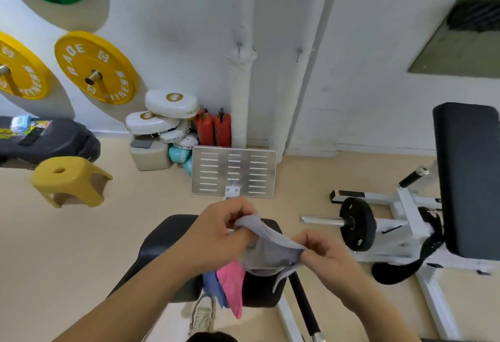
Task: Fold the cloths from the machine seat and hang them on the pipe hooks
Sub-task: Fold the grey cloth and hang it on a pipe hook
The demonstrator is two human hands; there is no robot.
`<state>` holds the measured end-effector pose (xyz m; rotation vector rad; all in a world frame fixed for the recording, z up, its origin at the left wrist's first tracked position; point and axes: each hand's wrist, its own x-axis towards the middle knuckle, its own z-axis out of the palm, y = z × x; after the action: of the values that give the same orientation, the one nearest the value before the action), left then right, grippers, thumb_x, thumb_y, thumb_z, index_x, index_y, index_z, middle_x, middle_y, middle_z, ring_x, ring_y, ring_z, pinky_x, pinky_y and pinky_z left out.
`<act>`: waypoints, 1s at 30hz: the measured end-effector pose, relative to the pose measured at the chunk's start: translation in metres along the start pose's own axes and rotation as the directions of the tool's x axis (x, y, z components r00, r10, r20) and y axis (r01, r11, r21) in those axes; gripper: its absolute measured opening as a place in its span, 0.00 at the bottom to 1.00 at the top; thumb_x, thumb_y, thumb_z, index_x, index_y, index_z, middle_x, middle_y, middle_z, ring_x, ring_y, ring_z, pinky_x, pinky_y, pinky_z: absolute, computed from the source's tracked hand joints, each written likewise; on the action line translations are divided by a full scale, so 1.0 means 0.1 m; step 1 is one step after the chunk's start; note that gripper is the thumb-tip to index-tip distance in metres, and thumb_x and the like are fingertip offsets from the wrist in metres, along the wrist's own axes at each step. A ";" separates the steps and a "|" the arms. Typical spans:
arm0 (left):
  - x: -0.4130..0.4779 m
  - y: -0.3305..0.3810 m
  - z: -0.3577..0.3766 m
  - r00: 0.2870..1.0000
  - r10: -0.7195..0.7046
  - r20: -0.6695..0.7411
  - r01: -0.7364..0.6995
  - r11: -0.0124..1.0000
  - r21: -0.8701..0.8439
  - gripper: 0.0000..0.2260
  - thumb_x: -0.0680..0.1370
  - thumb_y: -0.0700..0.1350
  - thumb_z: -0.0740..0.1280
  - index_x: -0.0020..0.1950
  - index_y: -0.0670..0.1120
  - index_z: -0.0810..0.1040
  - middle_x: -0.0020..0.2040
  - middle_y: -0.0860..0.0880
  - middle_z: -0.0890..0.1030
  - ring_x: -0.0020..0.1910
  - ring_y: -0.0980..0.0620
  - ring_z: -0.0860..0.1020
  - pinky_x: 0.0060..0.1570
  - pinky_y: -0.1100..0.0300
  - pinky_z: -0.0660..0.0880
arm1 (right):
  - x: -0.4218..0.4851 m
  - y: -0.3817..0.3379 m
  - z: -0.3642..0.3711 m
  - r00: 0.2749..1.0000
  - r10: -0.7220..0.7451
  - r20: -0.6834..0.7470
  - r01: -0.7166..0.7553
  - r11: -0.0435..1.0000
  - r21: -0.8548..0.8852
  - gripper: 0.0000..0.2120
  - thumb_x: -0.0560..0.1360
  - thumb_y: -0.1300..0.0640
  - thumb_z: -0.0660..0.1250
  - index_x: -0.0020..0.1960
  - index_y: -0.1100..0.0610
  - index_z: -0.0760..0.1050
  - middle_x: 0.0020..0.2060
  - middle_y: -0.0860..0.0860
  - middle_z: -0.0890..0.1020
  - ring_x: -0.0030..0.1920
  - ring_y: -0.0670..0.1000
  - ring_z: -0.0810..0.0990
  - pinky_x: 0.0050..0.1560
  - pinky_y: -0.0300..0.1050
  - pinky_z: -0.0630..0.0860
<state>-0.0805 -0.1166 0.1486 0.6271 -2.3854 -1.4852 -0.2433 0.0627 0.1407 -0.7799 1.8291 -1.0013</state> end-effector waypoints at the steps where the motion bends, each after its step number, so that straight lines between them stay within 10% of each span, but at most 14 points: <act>1: 0.00 0.18 0.09 0.998 0.055 0.004 -0.055 0.998 0.023 0.11 0.77 0.37 0.69 0.46 0.54 0.82 0.41 0.55 0.82 0.41 0.59 0.79 0.40 0.67 0.74 | -0.10 -0.06 -0.09 0.999 -0.044 -0.006 0.044 0.999 -0.016 0.20 0.75 0.73 0.63 0.44 0.49 0.83 0.43 0.50 0.85 0.48 0.48 0.82 0.52 0.44 0.79; 5: 0.03 0.62 0.40 0.983 0.182 -0.019 -0.180 0.980 0.081 0.07 0.73 0.47 0.69 0.48 0.56 0.83 0.43 0.57 0.84 0.45 0.58 0.82 0.45 0.63 0.78 | -0.45 -0.36 -0.25 0.963 -0.270 0.002 0.270 0.963 0.026 0.19 0.75 0.61 0.76 0.62 0.46 0.79 0.56 0.46 0.85 0.59 0.47 0.84 0.60 0.44 0.81; 9: 0.06 0.66 0.59 0.974 0.203 -0.096 -0.186 0.969 0.162 0.06 0.72 0.49 0.72 0.47 0.57 0.78 0.41 0.57 0.81 0.41 0.60 0.78 0.41 0.65 0.74 | -0.54 -0.41 -0.22 0.923 -0.325 -0.205 0.307 0.945 -0.115 0.08 0.78 0.58 0.73 0.50 0.44 0.83 0.42 0.41 0.86 0.46 0.39 0.84 0.46 0.32 0.77; 15: 0.03 0.32 0.57 0.988 0.037 0.147 -0.043 0.998 0.038 0.15 0.70 0.54 0.80 0.45 0.49 0.78 0.38 0.45 0.80 0.35 0.49 0.78 0.36 0.59 0.75 | -0.63 -0.27 -0.30 0.904 -0.214 -0.370 0.230 0.973 -0.001 0.15 0.83 0.52 0.65 0.44 0.62 0.76 0.33 0.58 0.75 0.33 0.45 0.71 0.33 0.36 0.70; 20: 0.12 -0.02 0.46 0.961 -0.101 0.256 0.045 0.975 0.217 0.19 0.66 0.58 0.81 0.43 0.46 0.80 0.39 0.44 0.81 0.40 0.45 0.81 0.40 0.50 0.79 | -0.76 -0.21 -0.70 0.766 -0.176 -0.618 0.266 0.962 0.057 0.15 0.84 0.48 0.61 0.43 0.56 0.75 0.34 0.57 0.72 0.36 0.49 0.71 0.39 0.46 0.69; 25: 0.17 -0.34 0.17 0.933 -0.281 0.224 0.183 0.908 0.376 0.15 0.65 0.52 0.83 0.38 0.47 0.80 0.33 0.56 0.79 0.32 0.63 0.75 0.35 0.66 0.72 | -0.71 0.12 -1.12 0.620 -0.098 -0.778 0.146 0.989 -0.008 0.12 0.84 0.53 0.60 0.48 0.58 0.77 0.37 0.58 0.76 0.39 0.52 0.73 0.39 0.45 0.69; 30: 0.16 -0.11 0.17 0.968 -0.228 0.103 0.193 0.943 0.273 0.09 0.68 0.44 0.81 0.39 0.45 0.83 0.36 0.49 0.83 0.33 0.62 0.75 0.35 0.68 0.72 | -0.59 0.25 -0.91 0.746 -0.066 -0.663 0.094 0.996 0.006 0.08 0.82 0.57 0.65 0.50 0.46 0.81 0.42 0.46 0.85 0.46 0.47 0.83 0.47 0.45 0.80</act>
<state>-0.0990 -0.1154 0.1316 0.8951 -2.7188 -1.3374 -0.3037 0.1519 0.1679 -0.5017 2.3779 -1.5069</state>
